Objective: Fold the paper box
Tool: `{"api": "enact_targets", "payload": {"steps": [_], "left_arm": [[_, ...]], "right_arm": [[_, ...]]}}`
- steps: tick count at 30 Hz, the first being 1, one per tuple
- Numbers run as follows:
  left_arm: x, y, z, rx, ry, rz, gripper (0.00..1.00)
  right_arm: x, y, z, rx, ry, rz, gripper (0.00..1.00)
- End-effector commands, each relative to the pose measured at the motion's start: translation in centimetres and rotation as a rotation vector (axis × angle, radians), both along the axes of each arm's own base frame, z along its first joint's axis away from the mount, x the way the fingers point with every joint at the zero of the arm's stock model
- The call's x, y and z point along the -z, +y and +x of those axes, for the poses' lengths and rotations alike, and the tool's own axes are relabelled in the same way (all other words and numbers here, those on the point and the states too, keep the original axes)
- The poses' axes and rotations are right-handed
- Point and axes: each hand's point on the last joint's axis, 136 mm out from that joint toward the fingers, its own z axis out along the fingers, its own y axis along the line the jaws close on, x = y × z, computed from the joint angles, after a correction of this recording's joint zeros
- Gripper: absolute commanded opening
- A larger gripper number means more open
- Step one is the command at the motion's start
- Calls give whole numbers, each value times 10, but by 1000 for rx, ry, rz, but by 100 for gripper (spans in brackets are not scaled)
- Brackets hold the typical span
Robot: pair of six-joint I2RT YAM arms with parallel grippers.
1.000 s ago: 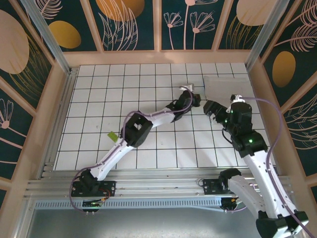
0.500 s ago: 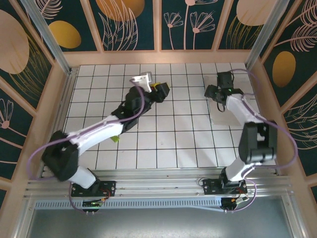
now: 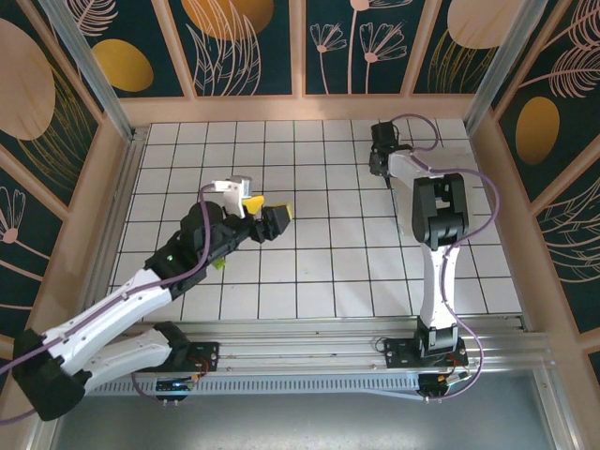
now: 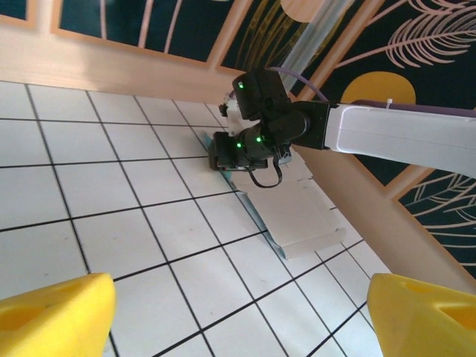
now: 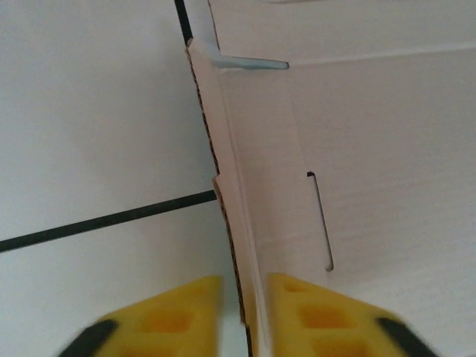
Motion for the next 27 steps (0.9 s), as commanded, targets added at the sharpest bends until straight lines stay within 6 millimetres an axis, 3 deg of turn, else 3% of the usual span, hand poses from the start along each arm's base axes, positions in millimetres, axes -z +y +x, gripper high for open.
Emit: {"api": "enact_targets", "payload": {"steps": [1, 4, 6, 9, 11, 14, 17, 20, 22, 24, 27], "left_arm": [[16, 20, 0, -85, 32, 41, 88], [17, 34, 3, -159, 46, 42, 88], [18, 45, 6, -218, 63, 70, 88], [20, 62, 12, -309, 78, 119, 88], [20, 70, 16, -342, 89, 131, 88], [22, 72, 23, -317, 111, 105, 87], [36, 77, 39, -299, 178, 98, 87], [49, 81, 62, -268, 254, 61, 87], [59, 85, 77, -274, 289, 58, 87], [65, 84, 91, -255, 313, 49, 88], [78, 80, 111, -228, 358, 67, 90]], "right_arm": [[-20, 7, 6, -21, -12, -53, 1], [-53, 49, -1, -67, -71, 18, 0], [-78, 90, -13, -82, -123, 122, 0], [-95, 151, -33, -104, -168, 318, 0], [-96, 201, -49, -130, -175, 419, 0], [-89, 252, -67, -125, -164, 509, 0], [-79, 299, -87, -122, -159, 588, 0], [-62, 327, -103, -121, -129, 645, 2], [-62, 331, -103, -139, -134, 670, 16], [-80, 335, -100, -194, -125, 733, 34], [-124, 319, -106, -240, -132, 764, 41]]}}
